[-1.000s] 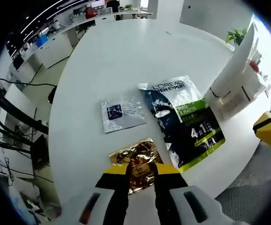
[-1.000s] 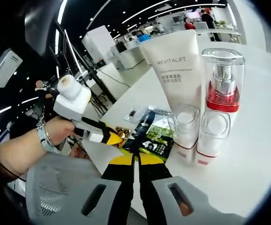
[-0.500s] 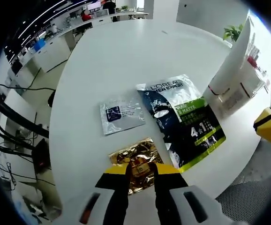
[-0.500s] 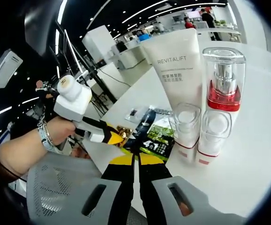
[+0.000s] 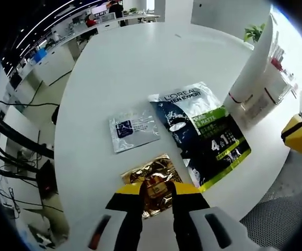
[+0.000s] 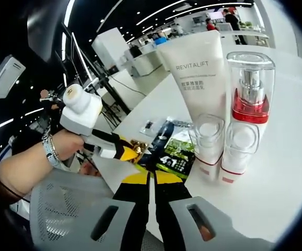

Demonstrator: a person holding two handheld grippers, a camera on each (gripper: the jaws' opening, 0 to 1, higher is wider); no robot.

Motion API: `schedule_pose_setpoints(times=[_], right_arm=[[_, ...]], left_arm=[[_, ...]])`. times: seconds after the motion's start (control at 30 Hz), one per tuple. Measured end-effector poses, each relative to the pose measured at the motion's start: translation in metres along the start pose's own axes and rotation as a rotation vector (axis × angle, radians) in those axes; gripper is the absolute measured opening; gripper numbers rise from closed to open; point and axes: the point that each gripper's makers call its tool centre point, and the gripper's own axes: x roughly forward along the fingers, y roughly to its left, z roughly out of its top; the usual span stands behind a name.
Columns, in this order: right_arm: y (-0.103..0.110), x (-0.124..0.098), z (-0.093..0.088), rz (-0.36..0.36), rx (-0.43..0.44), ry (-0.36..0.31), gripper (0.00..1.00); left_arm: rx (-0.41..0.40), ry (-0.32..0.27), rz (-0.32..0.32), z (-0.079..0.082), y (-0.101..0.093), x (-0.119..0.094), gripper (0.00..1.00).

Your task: Arrange the skincare products in the storage area until every visible bottle or jar stands upright without overlapping.

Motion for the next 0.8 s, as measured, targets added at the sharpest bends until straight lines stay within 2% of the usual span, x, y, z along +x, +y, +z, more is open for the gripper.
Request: schedule_pose_setpoints(times=[0.23,0.4,0.8], right_arm=[[0.000,0.001,-0.001,0.000,-0.003,0.005,0.02],[0.000,0.000,-0.001,0.000,-0.002,0.003,0.02],[-0.001,0.000,0.000,-0.002,0.002,0.001,0.02]], left_arm=[[0.013,-0.001,0.022,0.001,0.002,-0.002,0.25],[0.006,-0.007,0.012,0.003,0.000,-0.003,0.29],[-0.008,-0.048,0.036,0.010,0.006,-0.008,0.28]])
